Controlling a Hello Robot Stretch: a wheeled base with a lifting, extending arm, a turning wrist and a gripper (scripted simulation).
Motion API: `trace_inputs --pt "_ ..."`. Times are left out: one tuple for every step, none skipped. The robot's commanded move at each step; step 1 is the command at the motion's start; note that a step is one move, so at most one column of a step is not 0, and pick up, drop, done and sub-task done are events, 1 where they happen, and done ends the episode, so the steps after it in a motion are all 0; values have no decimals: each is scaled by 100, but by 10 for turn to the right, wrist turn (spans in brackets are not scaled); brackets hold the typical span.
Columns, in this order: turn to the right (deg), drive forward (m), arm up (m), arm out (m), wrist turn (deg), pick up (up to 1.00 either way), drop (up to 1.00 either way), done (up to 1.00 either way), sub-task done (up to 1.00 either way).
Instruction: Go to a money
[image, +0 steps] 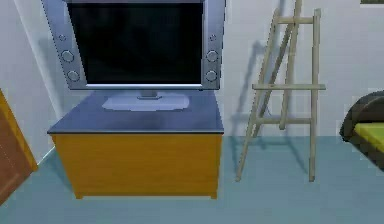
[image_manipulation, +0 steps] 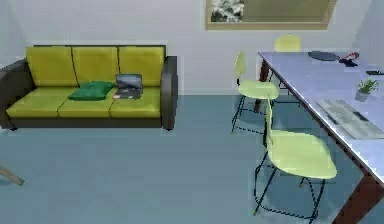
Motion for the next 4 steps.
trace_inputs --pt "-450 0 0 0 0 0 0 0 0" --pt "-450 0 0 0 0 0 0 0 0" --pt "-450 0 0 0 0 0 0 0 0" --pt "-360 0 0 0 0 0 0 0 0"
